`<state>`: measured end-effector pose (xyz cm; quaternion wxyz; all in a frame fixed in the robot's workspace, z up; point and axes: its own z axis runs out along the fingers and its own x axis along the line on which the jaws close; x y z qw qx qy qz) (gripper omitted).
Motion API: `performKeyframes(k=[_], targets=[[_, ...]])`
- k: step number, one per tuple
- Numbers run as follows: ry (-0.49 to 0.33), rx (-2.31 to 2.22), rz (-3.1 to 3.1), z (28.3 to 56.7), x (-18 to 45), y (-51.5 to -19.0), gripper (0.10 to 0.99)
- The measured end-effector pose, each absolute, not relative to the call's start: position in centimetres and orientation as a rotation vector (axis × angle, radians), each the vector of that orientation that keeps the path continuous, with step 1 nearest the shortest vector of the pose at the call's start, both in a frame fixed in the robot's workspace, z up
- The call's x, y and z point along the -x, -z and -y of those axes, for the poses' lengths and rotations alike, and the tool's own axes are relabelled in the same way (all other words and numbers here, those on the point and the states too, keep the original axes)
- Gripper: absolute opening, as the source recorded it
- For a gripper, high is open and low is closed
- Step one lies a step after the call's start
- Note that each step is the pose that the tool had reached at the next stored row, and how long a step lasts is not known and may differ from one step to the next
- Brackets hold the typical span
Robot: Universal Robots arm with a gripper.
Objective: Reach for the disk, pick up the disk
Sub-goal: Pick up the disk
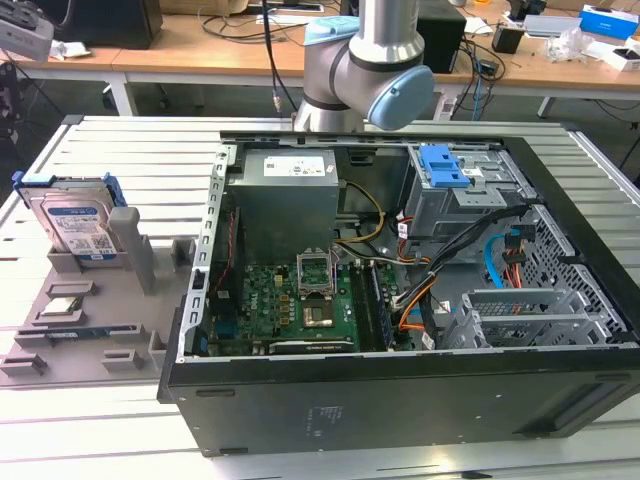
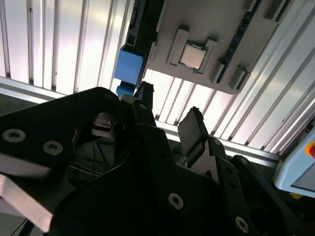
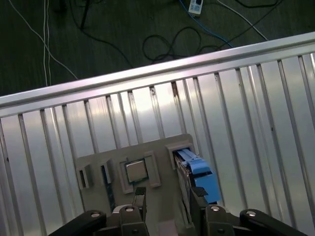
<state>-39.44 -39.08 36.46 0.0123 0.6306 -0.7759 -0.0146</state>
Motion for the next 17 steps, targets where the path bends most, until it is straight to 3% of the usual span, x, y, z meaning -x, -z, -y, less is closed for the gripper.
performKeyframes(k=[17], targets=[[0.045, -1.993, 2.396, 34.4, 38.6, -36.5, 0.482]])
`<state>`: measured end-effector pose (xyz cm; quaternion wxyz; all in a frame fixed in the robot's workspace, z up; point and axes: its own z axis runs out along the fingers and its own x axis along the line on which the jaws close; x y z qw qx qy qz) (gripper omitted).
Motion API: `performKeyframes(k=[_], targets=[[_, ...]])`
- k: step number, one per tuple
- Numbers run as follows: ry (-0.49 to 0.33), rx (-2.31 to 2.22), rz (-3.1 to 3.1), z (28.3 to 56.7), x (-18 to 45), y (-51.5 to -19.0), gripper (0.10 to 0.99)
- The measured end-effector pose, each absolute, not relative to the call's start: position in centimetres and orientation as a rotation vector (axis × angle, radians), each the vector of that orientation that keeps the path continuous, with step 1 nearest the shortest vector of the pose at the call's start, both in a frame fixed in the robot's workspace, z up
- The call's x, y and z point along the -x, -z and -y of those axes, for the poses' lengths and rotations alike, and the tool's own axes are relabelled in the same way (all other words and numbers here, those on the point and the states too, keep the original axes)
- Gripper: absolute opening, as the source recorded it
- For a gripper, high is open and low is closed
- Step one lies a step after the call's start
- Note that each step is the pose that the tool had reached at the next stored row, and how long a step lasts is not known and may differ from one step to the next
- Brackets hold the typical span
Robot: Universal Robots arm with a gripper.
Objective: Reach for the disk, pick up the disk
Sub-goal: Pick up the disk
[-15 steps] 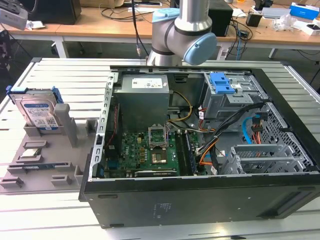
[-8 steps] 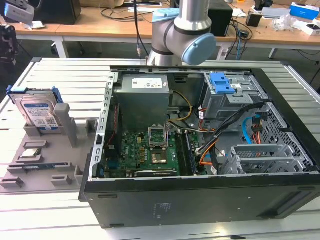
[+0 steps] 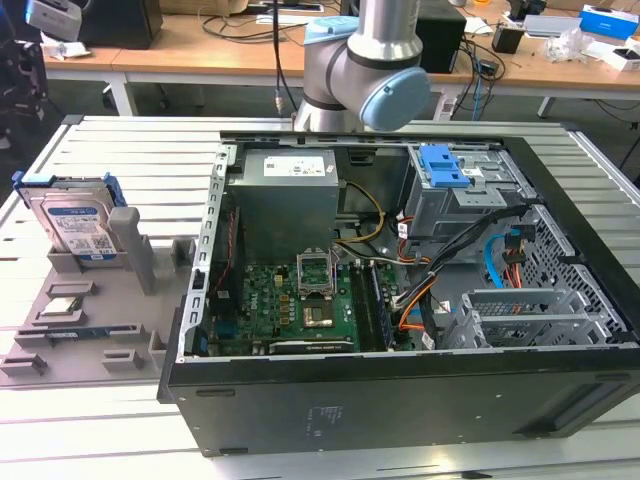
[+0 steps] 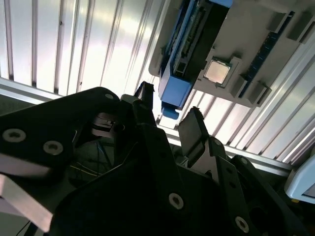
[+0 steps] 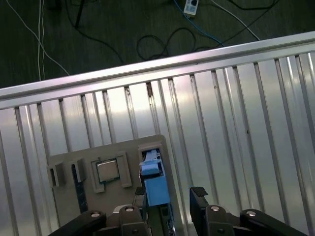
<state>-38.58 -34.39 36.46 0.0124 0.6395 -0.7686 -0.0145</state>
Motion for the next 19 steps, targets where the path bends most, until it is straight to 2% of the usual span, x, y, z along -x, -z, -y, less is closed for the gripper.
performKeyframes(k=[13, 19], targets=[[0.045, -2.019, 2.373, 33.2, 38.4, -36.4, 0.482], [0.044, -2.058, 2.339, 34.4, 38.4, -36.4, 0.482]])
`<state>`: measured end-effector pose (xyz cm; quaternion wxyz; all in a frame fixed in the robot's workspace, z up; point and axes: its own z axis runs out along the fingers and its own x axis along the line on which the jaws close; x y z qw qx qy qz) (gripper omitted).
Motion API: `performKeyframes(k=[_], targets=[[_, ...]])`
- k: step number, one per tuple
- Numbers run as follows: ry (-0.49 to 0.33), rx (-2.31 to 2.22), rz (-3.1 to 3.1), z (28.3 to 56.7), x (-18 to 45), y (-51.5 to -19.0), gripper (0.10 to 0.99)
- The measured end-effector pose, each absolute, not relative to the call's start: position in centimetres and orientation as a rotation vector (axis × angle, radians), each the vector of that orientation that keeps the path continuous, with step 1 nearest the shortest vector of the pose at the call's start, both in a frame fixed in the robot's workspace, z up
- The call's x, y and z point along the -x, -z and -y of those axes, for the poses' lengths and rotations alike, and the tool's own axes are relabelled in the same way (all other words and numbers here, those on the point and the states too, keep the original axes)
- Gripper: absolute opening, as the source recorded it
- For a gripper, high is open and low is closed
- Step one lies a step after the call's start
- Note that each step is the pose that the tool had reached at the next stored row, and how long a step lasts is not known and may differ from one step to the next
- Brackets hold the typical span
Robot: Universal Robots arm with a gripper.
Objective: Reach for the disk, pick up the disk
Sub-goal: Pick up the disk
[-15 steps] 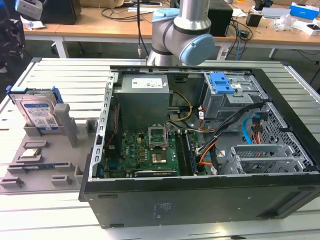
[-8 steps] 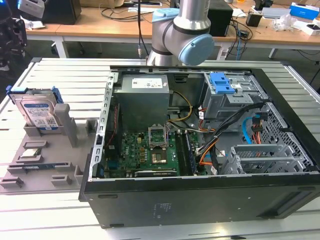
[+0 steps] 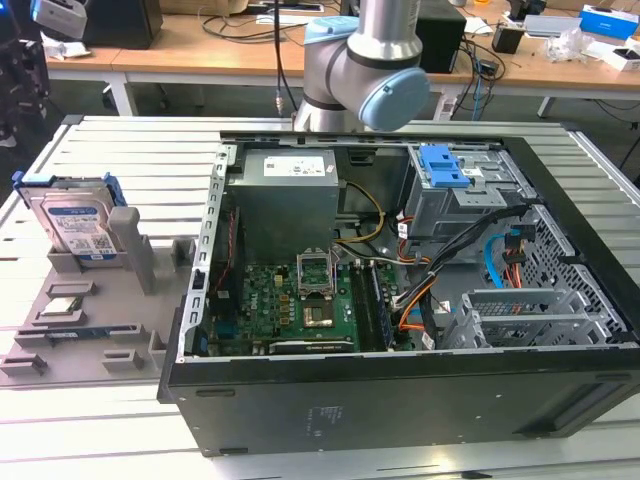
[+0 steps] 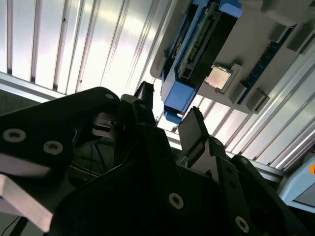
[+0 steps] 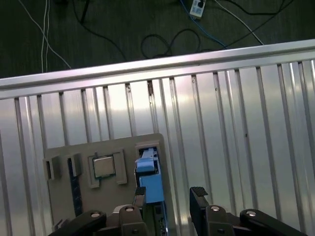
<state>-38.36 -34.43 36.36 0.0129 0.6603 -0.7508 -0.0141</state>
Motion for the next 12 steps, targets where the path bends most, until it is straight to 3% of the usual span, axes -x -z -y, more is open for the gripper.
performKeyframes(k=[7, 12], targets=[[0.044, -2.058, 2.339, 37.0, 38.4, -36.3, 0.482], [0.043, -2.059, 2.337, 37.4, 38.3, -35.1, 0.482]])
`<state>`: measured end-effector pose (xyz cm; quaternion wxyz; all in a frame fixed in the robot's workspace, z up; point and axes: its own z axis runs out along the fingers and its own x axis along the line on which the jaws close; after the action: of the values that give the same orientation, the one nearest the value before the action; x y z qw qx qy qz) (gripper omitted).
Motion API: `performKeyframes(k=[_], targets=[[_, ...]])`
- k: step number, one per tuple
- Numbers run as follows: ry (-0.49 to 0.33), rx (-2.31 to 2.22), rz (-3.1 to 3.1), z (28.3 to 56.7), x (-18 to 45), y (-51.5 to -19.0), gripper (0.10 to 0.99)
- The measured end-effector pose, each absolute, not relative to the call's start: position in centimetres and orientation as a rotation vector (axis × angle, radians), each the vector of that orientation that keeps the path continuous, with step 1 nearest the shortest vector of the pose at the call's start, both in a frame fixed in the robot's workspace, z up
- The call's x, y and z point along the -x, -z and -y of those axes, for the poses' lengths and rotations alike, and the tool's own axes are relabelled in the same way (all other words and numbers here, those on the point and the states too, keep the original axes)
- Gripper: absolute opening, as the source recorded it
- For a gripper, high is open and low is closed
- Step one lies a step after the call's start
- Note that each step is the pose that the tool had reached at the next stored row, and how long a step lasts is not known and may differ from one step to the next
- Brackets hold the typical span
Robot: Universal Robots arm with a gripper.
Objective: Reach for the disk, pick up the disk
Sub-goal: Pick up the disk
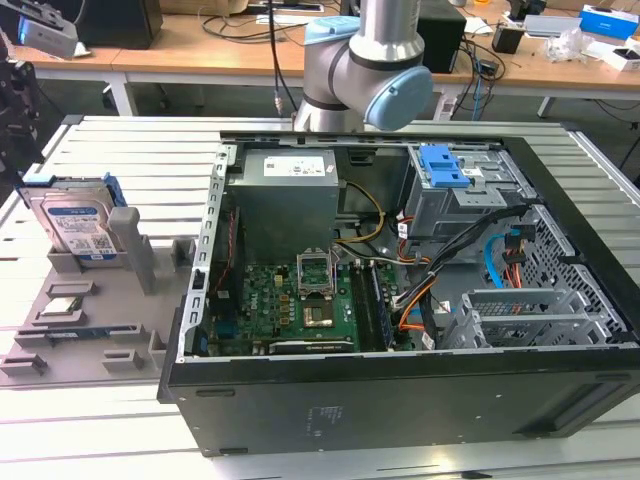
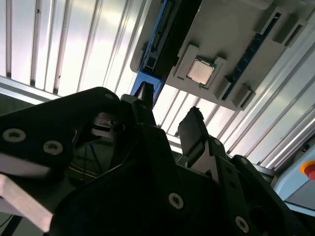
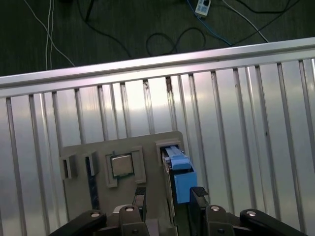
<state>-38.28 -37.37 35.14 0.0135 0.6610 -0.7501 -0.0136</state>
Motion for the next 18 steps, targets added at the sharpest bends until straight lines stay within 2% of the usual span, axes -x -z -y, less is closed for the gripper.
performKeyframes(k=[9, 18], targets=[[0.042, -2.082, 2.316, 36.4, 37.5, -34.2, 0.482], [0.041, -2.123, 2.278, 35.7, 37.2, -32.0, 0.482]])
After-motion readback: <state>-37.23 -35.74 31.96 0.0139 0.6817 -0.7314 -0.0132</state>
